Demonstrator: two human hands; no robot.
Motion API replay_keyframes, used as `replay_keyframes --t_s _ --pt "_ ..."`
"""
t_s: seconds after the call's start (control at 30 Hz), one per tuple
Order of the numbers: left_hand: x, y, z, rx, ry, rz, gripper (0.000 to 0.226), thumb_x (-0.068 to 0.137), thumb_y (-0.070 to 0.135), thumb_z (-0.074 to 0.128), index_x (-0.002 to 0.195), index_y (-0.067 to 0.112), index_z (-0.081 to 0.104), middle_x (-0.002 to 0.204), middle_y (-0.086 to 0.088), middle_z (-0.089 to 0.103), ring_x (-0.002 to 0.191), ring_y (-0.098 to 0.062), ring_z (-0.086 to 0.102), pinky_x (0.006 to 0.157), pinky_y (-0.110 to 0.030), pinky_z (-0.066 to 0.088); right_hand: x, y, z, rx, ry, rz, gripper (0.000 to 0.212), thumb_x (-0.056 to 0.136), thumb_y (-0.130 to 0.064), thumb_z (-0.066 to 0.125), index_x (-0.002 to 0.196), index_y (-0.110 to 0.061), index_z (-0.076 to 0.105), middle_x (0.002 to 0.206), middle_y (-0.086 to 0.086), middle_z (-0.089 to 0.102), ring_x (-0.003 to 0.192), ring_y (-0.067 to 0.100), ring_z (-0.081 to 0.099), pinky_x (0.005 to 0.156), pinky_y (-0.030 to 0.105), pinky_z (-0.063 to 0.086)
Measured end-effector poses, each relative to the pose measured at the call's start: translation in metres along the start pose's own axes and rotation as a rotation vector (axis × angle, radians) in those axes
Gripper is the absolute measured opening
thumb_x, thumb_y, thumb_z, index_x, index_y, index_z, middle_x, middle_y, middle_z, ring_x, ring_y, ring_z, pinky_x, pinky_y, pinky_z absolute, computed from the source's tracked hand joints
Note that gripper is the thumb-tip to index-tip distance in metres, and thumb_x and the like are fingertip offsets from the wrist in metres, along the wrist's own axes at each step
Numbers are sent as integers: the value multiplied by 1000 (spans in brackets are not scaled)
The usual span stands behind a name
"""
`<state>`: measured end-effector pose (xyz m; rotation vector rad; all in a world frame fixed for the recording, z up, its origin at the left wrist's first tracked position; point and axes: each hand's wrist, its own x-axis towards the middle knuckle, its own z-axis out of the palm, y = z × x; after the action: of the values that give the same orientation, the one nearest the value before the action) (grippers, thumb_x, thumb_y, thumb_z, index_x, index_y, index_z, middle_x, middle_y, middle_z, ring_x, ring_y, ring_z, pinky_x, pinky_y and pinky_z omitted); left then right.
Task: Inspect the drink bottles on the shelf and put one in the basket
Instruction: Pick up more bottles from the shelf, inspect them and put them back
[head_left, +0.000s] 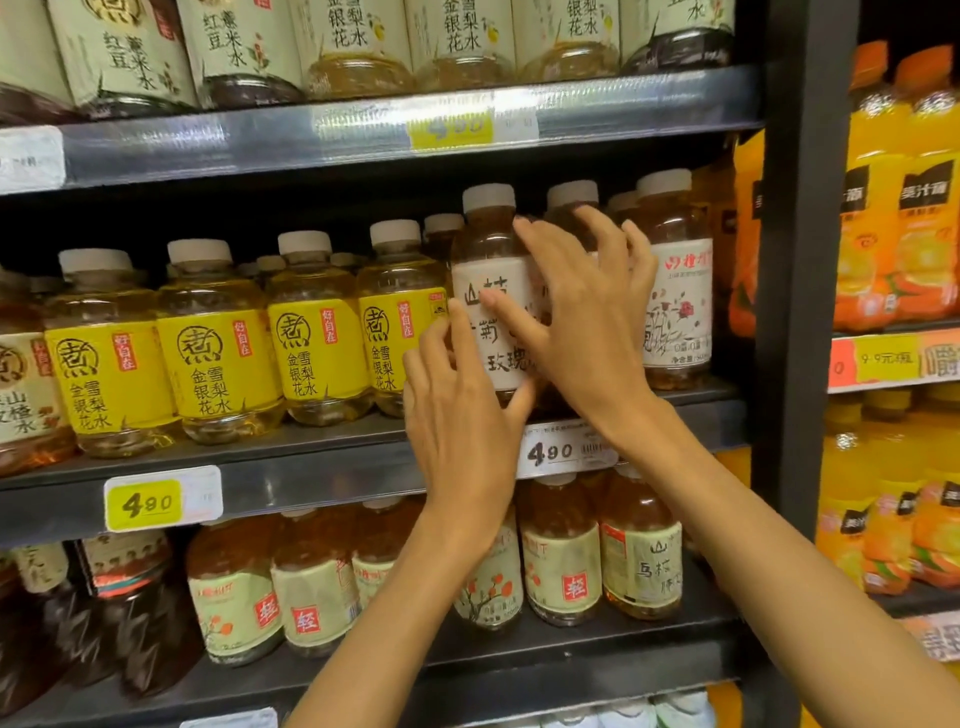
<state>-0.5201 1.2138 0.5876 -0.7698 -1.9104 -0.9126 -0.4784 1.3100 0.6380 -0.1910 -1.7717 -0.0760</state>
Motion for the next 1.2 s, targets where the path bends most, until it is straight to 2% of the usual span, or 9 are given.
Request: replay_keyframes --t_s 0.33,0.5,0.6,0.7,0.83,0.93,1.0,1.07,1.2 --pt "5 2 3 181 -41 11 76 87 43 61 147 9 28 138 -10 43 123 -25 42 93 -33 38 2 4 5 -113 -83 -32 56 93 -52 51 135 -16 51 131 1 58 139 33 32 114 51 14" --pt "8 5 0 129 -94 -14 80 86 45 64 146 8 27 135 -10 41 123 -24 42 92 -32 40 11 18 -5 8 -42 30 57 92 -47 55 137 -11 47 135 5 54 137 30 33 112 42 17" --pt "2 7 -4 54 -74 -3 71 84 35 70 140 6 38 128 -12 46 117 -26 48 88 -33 44 23 36 -15 -54 40 173 54 92 -50 53 121 -3 53 121 15 56 123 33 43 106 39 25" --pt "-6 12 -5 2 -37 50 59 81 21 74 132 5 47 122 -14 52 111 -28 53 86 -36 46 30 41 -15 -253 -75 188 65 93 -63 40 103 -1 57 109 19 60 120 35 44 108 46 21" --pt "-13 20 -3 -14 -67 113 52 85 19 67 131 6 48 123 -12 53 111 -26 51 91 -35 43 29 38 -8 -341 -195 167 77 90 -71 30 99 0 60 107 20 65 127 34 39 114 48 11" --pt "-15 20 -2 -30 -84 120 49 86 22 65 129 7 49 123 -11 52 112 -25 49 91 -32 42 29 34 -12 -330 -124 174 71 89 -69 39 104 -2 58 107 17 65 128 34 39 114 47 12" --pt "-15 18 -2 -72 -91 113 52 85 28 65 130 7 49 124 -9 52 113 -23 49 91 -31 41 26 29 -16 -239 -70 173 72 87 -66 47 121 -2 53 117 17 61 130 35 38 111 45 17" --pt "-17 18 -4 -122 -102 100 59 83 39 63 132 9 48 127 -8 51 116 -23 47 94 -31 38 20 22 -23 25 -58 163 74 88 -57 56 138 -4 42 130 15 54 129 31 40 109 40 27" --pt "-21 24 -9 -254 -162 54 88 72 63 61 141 14 36 139 -1 45 127 -16 37 102 -28 30 8 9 -46 486 -65 154 69 89 -37 65 144 -7 36 132 6 52 120 14 51 100 25 42"
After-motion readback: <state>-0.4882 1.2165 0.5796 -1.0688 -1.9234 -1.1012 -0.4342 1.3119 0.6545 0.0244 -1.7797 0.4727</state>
